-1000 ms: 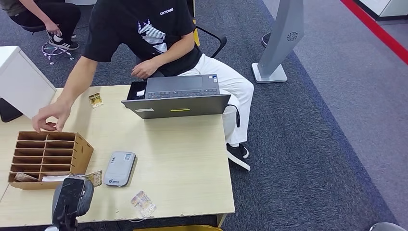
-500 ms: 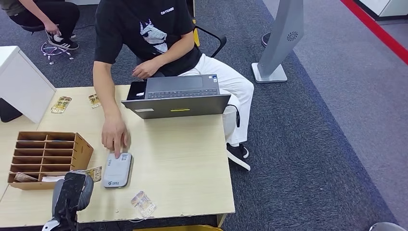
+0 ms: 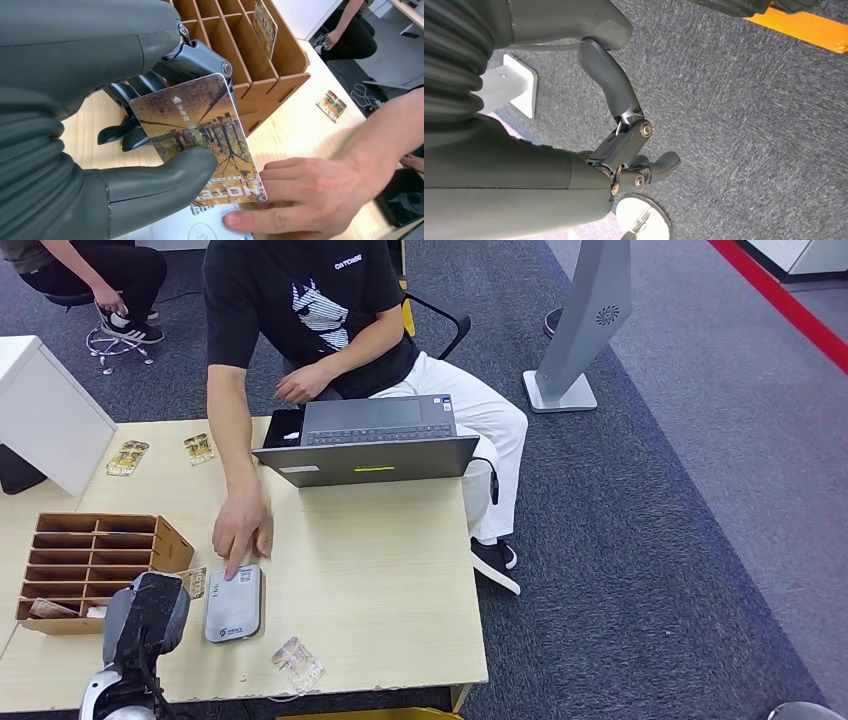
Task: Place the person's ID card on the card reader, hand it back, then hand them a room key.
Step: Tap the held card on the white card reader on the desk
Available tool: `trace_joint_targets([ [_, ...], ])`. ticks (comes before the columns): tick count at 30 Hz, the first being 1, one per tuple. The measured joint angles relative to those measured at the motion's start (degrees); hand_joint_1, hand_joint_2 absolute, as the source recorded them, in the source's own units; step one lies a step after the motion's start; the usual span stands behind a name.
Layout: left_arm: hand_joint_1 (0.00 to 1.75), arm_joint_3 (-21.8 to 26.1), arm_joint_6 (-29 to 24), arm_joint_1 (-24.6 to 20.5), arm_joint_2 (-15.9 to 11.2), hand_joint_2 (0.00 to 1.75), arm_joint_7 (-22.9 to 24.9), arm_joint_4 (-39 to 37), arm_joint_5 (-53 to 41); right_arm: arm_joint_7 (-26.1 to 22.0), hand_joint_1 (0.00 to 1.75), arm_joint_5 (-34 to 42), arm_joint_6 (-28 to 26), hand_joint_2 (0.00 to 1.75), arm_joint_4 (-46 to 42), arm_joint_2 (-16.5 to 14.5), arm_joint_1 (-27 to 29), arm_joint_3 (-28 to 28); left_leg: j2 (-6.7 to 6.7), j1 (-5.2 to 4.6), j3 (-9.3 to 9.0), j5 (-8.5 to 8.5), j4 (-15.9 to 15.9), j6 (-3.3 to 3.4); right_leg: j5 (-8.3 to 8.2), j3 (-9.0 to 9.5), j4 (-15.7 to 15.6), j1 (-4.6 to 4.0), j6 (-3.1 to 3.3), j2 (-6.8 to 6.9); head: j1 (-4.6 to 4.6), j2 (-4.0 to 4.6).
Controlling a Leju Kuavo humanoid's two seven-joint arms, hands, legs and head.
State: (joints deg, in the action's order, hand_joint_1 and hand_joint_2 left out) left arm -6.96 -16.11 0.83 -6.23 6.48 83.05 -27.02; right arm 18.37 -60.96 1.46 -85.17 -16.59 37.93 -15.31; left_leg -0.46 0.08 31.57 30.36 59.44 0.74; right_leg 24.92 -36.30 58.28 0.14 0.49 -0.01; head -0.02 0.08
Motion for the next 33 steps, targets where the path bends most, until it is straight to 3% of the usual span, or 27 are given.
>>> trace_joint_targets([
  [27, 1.75, 0.0, 0.4, -1.1, -0.2, 1.75, 0.3, -2.5, -1.0, -1.1, 0.00, -0.1, -0.2, 1.75, 0.3, 0.0, -0.7, -0.6, 0.00, 0.00, 0.00, 0.00, 0.0, 0.00, 0.00, 0.00, 0.0, 0.00, 0.00, -0.01, 0.00, -0.01],
  [33, 1.75, -1.3, 4.0, -1.1, 0.0, 1.75, 0.5, -3.8, -5.7, -2.0, 0.00, 0.0, -0.8, 1.75, 0.9, 0.0, -1.2, -0.6, 0.00, 0.00, -0.01, 0.00, 0.0, 0.01, 0.00, 0.00, 0.0, 0.00, -0.01, -0.02, 0.00, 0.01],
])
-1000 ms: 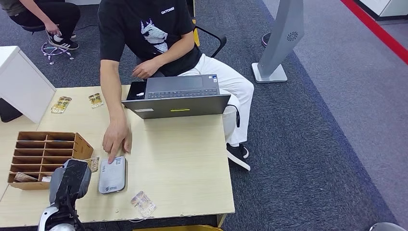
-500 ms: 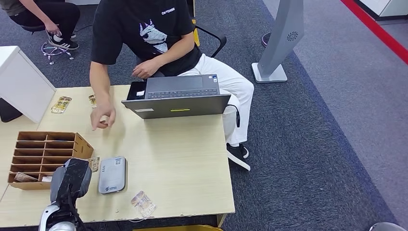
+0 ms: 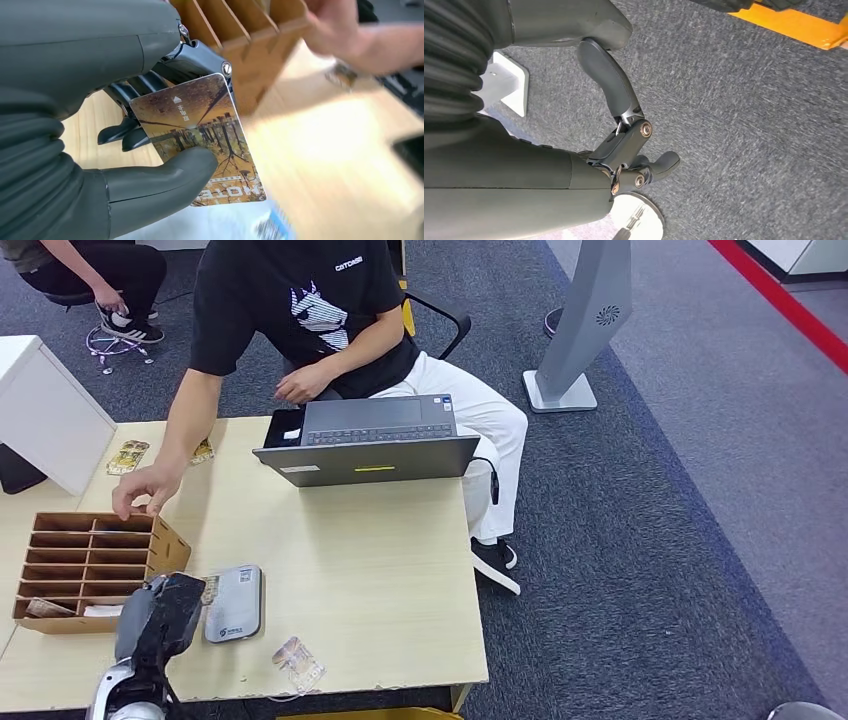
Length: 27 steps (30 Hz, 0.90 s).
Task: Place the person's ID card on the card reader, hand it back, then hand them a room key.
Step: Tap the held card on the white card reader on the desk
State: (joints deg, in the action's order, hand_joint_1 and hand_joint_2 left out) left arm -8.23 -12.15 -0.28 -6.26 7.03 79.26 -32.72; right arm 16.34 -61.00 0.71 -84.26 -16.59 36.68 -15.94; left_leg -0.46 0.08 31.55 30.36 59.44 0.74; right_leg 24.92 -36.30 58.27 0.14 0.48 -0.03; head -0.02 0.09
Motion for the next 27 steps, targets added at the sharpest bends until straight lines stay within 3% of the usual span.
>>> trace_joint_targets([
  [7, 1.75, -5.1, 2.2, 0.4, 1.0, 1.75, 0.2, -2.2, -4.5, -0.7, 0.00, 0.0, -1.7, 1.75, 2.3, 0.0, -1.4, -0.1, 0.01, 0.00, 0.00, 0.01, 0.0, 0.02, 0.00, 0.02, 0.0, 0.01, -0.01, 0.02, 0.01, -0.01],
  [27, 1.75, -10.4, 2.9, 1.5, 1.6, 1.75, -0.7, -3.3, -3.7, -1.2, 0.00, -0.1, -2.3, 1.75, 3.6, 0.0, -1.7, -0.2, 0.03, 0.00, -0.01, 0.00, 0.0, 0.01, 0.00, 0.05, 0.0, 0.02, -0.01, 0.05, 0.00, -0.01],
])
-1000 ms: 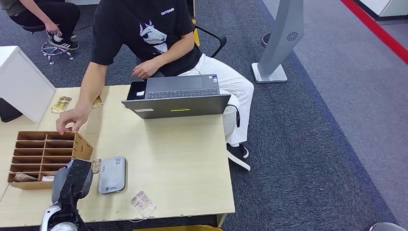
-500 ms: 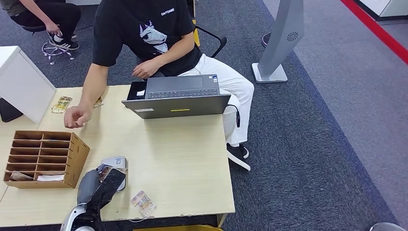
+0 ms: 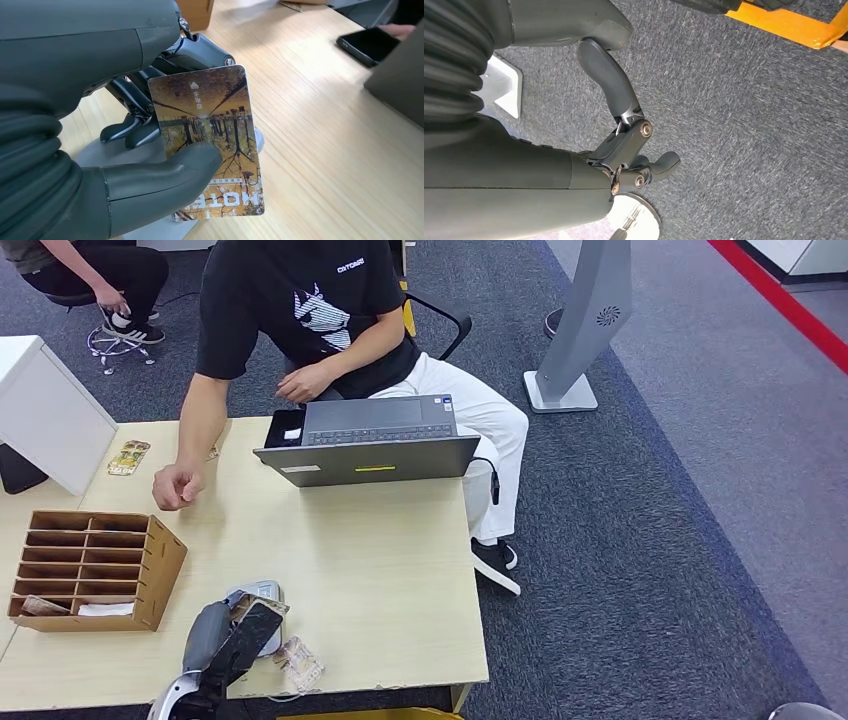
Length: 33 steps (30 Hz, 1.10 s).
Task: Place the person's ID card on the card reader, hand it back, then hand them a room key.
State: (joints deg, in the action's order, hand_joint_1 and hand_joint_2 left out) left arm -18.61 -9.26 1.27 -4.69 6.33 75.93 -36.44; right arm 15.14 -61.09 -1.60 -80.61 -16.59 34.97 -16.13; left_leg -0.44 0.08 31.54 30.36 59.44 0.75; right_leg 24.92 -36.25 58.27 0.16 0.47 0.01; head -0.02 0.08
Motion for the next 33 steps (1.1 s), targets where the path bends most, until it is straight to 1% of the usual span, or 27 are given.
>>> trace_joint_targets([
  [9, 1.75, -2.2, 0.1, 0.4, -0.3, 1.75, 0.2, 0.0, 0.1, -0.1, 0.00, 0.0, 0.0, 1.75, 0.6, 0.0, -0.2, -0.2, 0.01, 0.00, 0.00, 0.00, 0.0, 0.00, -0.01, 0.02, 0.0, 0.02, -0.01, 0.04, 0.01, 0.01],
  [12, 1.75, -2.3, -1.8, 0.8, -0.9, 1.75, 0.2, 0.3, 0.5, 0.3, 0.00, 0.1, 0.7, 1.75, 0.7, 0.0, -0.3, -0.3, 0.01, 0.00, -0.01, -0.01, 0.0, 0.00, -0.01, 0.02, 0.0, 0.01, 0.00, 0.04, 0.00, 0.01],
  [15, 1.75, -1.1, -5.0, 1.9, -2.2, 1.75, -0.3, 3.6, 1.7, 2.1, 0.00, 0.7, 2.5, 1.75, -0.6, 0.0, 0.7, -0.3, 0.00, 0.01, 0.00, -0.02, 0.0, -0.02, -0.01, 0.00, 0.0, -0.02, 0.01, 0.02, 0.00, 0.00],
  [17, 1.75, 1.6, -6.6, 2.7, -3.2, 1.75, -1.3, 7.7, 2.3, 3.3, 0.00, 1.2, 3.2, 1.75, -2.1, 0.0, 1.8, 0.0, -0.01, 0.03, 0.01, -0.04, 0.0, -0.05, -0.01, -0.03, 0.0, -0.06, 0.02, 0.01, 0.01, 0.01],
  [21, 1.75, 9.4, -8.1, 3.4, -4.8, 1.75, -4.1, 17.4, 2.5, 5.1, 0.00, 1.4, 3.8, 1.75, -4.6, 0.0, 3.6, 0.8, 0.00, 0.07, 0.04, -0.05, 0.0, -0.08, 0.00, -0.04, 0.0, -0.10, 0.04, 0.02, 0.00, 0.00],
  [25, 1.75, 17.8, -9.3, 3.9, -7.4, 1.75, -4.2, 24.8, 2.2, 6.9, 0.00, 1.9, 4.4, 1.75, -6.4, 0.0, 4.6, 1.7, -0.05, 0.16, 0.02, -0.05, 0.0, -0.09, 0.00, -0.04, 0.1, -0.10, 0.05, -0.04, 0.00, 0.01],
  [27, 1.75, 22.8, -9.1, 4.3, -8.8, 1.75, -4.0, 26.4, 2.3, 7.5, 0.00, 2.4, 4.6, 1.75, -7.1, 0.0, 5.0, 2.0, -0.05, 0.16, 0.01, -0.05, 0.0, -0.09, 0.00, -0.04, 0.1, -0.10, 0.06, -0.04, 0.02, 0.01],
  [29, 1.75, 27.1, -8.7, 4.7, -9.5, 1.75, -4.1, 27.0, 2.3, 7.8, 0.00, 2.5, 4.6, 1.75, -7.5, 0.0, 5.1, 2.1, -0.02, 0.16, 0.01, -0.07, 0.0, -0.11, 0.01, -0.04, 0.1, -0.10, 0.06, -0.01, 0.01, 0.01],
  [33, 1.75, 32.6, -8.8, 5.3, -10.0, 1.75, -4.0, 27.1, 1.8, 8.3, 0.00, 3.0, 4.6, 1.75, -7.9, 0.0, 5.1, 2.1, -0.02, 0.15, 0.02, -0.08, 0.0, -0.12, 0.00, -0.03, 0.0, -0.10, 0.06, -0.02, 0.00, 0.01],
])
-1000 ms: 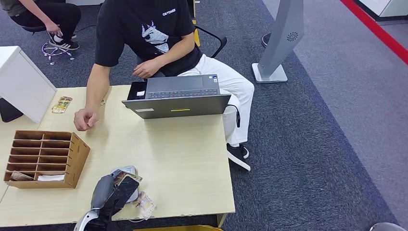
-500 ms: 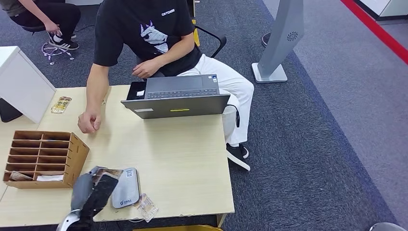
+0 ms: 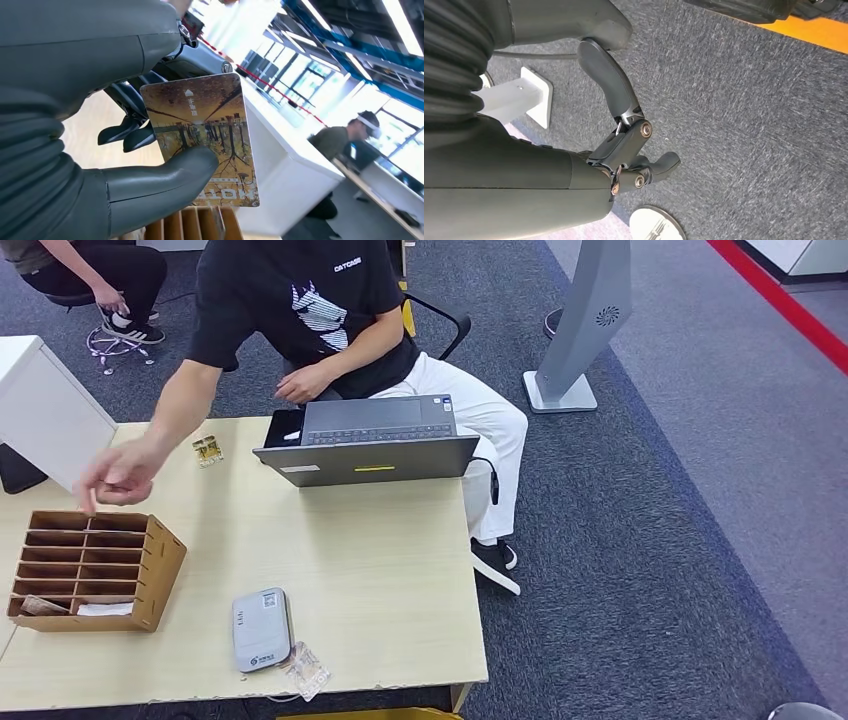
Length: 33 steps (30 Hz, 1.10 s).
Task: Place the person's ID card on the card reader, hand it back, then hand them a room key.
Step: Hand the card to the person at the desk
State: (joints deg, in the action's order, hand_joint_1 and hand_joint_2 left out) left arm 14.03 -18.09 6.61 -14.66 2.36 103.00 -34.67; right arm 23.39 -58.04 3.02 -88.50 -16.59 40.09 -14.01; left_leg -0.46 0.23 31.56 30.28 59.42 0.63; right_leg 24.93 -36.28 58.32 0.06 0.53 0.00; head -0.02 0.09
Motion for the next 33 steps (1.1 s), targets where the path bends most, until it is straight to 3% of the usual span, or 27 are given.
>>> trace_joint_targets([
  [6, 1.75, 3.8, -0.1, 0.2, -0.3, 1.75, 1.3, -0.7, -1.5, 0.1, 0.00, 0.5, 0.0, 1.75, 0.0, 0.0, 0.0, 0.0, 0.02, -0.03, 0.01, 0.00, 0.0, 0.01, -0.01, 0.02, 0.0, 0.04, -0.02, 0.01, 0.00, 0.00],
  [15, 1.75, 4.9, -0.3, 0.1, -0.1, 1.75, 1.2, -3.1, -2.5, 0.2, 0.00, 1.0, 0.0, 1.75, -0.1, 0.0, -0.1, 0.0, 0.02, -0.09, -0.01, 0.00, 0.0, 0.00, -0.01, 0.00, 0.0, 0.05, -0.01, 0.01, 0.01, -0.01],
  [21, 1.75, 2.8, -0.5, 0.1, 0.7, 1.75, -2.0, -1.9, -4.1, 0.4, 0.00, 1.3, 0.0, 1.75, -0.7, 0.0, 0.1, 0.1, 0.01, -0.13, -0.04, 0.00, 0.0, 0.00, -0.01, 0.00, 0.0, 0.05, -0.02, -0.01, -0.01, 0.00],
  [33, 1.75, -0.6, -0.3, -0.5, 0.9, 1.75, -2.1, -0.1, -4.4, 0.5, 0.00, 1.3, 0.0, 1.75, -1.0, 0.0, 0.1, 0.2, -0.15, -0.13, -0.05, 0.01, 0.0, -0.01, -0.04, -0.03, 0.0, 0.04, 0.01, -0.14, 0.01, 0.00],
])
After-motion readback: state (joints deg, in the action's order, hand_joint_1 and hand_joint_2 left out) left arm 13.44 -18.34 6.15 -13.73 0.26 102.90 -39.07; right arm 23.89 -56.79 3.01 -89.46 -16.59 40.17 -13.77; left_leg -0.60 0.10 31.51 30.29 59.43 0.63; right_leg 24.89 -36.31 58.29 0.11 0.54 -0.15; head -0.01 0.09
